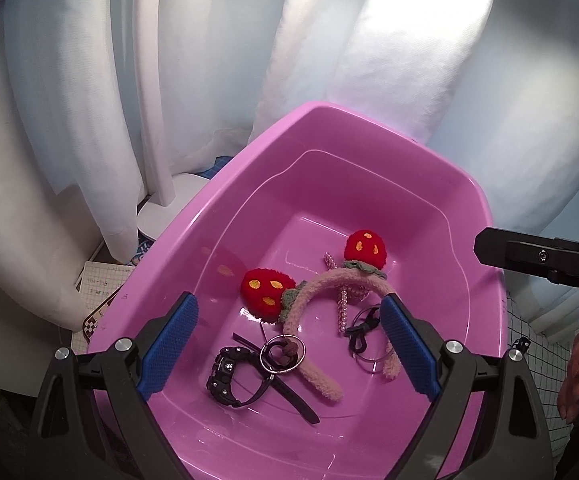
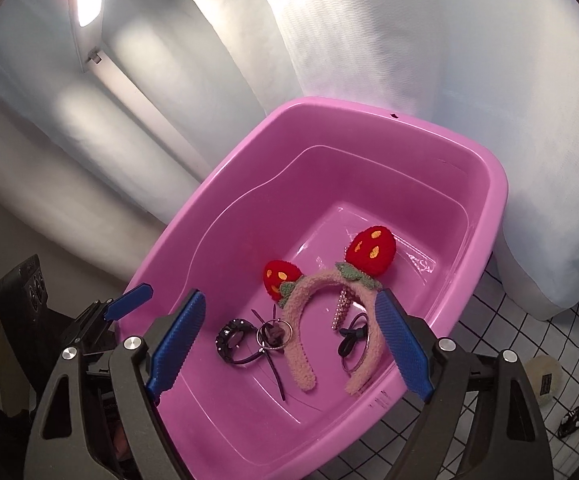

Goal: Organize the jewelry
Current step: 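Move both tools back from the tub toward the table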

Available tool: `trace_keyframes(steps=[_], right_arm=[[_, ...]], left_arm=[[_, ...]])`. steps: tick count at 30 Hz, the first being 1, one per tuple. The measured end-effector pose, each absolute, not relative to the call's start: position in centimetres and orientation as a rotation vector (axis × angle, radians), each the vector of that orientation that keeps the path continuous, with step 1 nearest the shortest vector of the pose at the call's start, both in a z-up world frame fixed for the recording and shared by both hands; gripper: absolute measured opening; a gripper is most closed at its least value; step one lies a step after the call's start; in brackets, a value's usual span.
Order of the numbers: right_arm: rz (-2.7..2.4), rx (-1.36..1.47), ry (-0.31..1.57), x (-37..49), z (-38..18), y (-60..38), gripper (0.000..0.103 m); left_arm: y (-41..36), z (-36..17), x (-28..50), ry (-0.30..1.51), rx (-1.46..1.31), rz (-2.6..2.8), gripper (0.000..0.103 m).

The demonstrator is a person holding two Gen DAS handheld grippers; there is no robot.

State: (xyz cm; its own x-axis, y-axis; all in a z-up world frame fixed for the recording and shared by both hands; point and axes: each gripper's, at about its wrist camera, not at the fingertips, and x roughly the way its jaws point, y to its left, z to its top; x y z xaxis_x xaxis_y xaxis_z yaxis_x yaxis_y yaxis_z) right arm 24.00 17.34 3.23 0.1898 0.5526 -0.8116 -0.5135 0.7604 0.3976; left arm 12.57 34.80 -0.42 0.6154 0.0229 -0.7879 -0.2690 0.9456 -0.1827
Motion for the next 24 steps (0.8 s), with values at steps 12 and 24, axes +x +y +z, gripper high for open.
trace_keyframes(steps=[12,24], right_arm=[[0.737,0.044,1.094,20.4,4.7,14.2,0.083],[0.665,0.151,1.008,13.1,6.0,0.8,0.083]], left_arm=[[32.5,1.1,11.2,0.867,-0.258,0.165,0.091],[22.2,4.3,7.1,0.824,-0.181,0.108,0.095]])
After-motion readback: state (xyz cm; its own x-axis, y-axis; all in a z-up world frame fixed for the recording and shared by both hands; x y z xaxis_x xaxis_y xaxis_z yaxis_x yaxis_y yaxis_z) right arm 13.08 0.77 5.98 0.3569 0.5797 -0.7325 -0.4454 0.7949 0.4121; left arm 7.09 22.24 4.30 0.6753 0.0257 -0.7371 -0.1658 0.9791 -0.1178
